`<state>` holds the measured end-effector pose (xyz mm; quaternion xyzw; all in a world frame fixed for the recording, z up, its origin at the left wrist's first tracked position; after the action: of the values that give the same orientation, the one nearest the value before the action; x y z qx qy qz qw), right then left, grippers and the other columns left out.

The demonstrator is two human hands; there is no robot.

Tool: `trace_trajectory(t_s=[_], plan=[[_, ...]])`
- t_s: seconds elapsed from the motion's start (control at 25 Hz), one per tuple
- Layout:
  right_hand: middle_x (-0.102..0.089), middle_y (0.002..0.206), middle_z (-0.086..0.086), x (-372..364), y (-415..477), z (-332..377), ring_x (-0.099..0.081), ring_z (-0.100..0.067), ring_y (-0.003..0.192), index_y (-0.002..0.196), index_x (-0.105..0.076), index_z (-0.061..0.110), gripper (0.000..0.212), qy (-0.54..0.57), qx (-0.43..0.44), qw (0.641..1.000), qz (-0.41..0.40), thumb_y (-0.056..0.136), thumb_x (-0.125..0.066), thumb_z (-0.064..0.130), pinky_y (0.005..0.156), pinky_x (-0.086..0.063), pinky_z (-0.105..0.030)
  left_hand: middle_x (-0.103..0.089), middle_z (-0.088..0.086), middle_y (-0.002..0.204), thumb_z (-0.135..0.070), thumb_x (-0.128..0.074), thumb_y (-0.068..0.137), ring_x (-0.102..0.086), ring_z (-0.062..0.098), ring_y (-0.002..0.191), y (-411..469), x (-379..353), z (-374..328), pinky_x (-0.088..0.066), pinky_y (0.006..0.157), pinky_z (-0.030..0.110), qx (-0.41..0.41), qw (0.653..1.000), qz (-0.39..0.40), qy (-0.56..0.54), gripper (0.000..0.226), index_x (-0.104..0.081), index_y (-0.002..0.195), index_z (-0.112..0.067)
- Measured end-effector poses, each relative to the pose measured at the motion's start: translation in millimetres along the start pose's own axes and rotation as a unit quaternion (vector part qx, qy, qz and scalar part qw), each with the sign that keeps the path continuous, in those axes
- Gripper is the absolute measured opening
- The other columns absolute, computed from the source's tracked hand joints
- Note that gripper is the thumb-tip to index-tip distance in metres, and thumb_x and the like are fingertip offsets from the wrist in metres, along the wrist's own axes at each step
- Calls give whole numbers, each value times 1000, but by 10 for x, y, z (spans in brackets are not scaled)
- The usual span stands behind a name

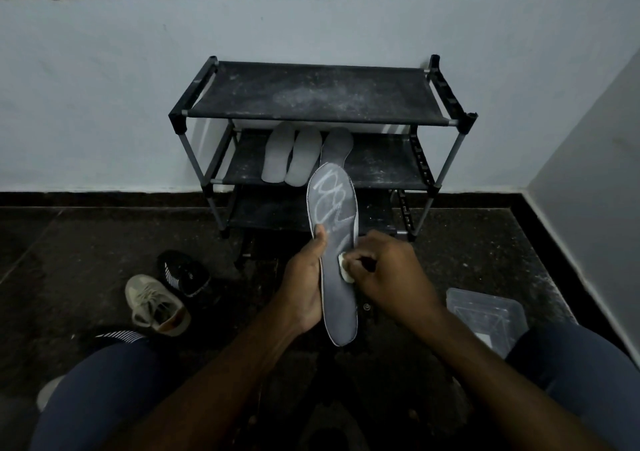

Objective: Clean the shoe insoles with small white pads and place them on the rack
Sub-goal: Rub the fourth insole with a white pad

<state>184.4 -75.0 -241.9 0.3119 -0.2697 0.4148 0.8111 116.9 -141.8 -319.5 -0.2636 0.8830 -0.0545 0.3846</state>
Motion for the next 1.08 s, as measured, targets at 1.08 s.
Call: trace_trajectory(t_s=[1.08], plan=[[-66, 85, 3, 207, 29, -133, -64, -6, 77, 81, -78, 14, 10, 10, -14, 998, -59, 85, -74, 6, 74, -54, -32, -72, 10, 101, 15, -49, 62, -69, 23, 93, -7, -79, -14, -57, 75, 28, -73, 982, 45, 171, 75, -52, 135, 1]])
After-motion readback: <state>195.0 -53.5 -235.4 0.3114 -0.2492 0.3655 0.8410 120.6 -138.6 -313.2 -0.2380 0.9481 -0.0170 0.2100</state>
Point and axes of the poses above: each hand's wrist, its own y-axis towards the middle knuckle, its own x-axis out of the back of the hand, z = x × y, the point moved 10 cm from there along y, towards the middle knuckle
